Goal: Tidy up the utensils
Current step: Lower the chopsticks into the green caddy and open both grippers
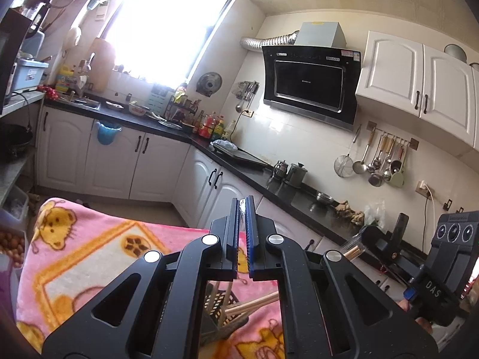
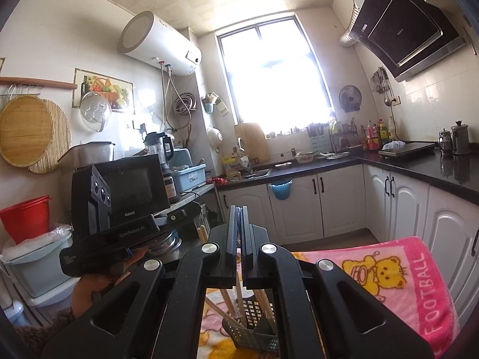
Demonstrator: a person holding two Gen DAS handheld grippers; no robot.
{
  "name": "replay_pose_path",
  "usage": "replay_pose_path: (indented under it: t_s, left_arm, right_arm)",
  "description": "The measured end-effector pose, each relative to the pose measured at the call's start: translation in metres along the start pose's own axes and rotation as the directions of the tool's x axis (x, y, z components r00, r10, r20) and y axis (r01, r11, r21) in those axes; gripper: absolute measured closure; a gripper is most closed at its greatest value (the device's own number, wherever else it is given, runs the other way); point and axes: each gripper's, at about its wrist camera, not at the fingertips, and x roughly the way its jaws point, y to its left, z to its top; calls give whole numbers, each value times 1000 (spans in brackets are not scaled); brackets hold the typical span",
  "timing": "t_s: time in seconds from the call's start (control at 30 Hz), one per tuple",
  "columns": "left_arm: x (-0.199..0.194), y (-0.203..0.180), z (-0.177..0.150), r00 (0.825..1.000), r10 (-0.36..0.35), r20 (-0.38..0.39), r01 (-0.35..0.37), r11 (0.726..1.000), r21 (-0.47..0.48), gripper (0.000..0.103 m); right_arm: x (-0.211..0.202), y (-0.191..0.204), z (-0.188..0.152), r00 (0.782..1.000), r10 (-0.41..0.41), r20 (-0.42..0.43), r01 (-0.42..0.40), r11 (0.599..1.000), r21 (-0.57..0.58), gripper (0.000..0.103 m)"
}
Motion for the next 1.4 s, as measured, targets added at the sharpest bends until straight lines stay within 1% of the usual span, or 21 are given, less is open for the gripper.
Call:
replay_pose_path:
  t_s: [0.23, 0.53, 0.73, 0.93, 1.4]
  left_arm:
    - [17, 10, -7, 999, 24, -29, -24, 1000, -1, 101]
    - [31, 24, -25, 996, 55, -65, -56, 998, -12, 101]
    - [39, 36, -39, 994, 66, -86, -70, 997, -35, 101]
    - [47, 44, -54, 990, 78, -119, -83, 996, -38, 101]
    - [54, 51, -77, 980, 107, -166, -114, 993, -33, 101]
  right_arm:
    - [24, -3, -4, 999, -4, -46, 4, 1000, -1, 101]
    - [54, -11, -29, 992, -11, -124, 14, 1000, 28, 101]
    - [65, -13, -45, 988, -9, -152, 14, 1000, 26, 101]
    - [76, -17, -60, 983, -12, -183, 19, 999, 35, 101]
    - [91, -32, -88, 968, -53, -246, 72, 995, 69, 100]
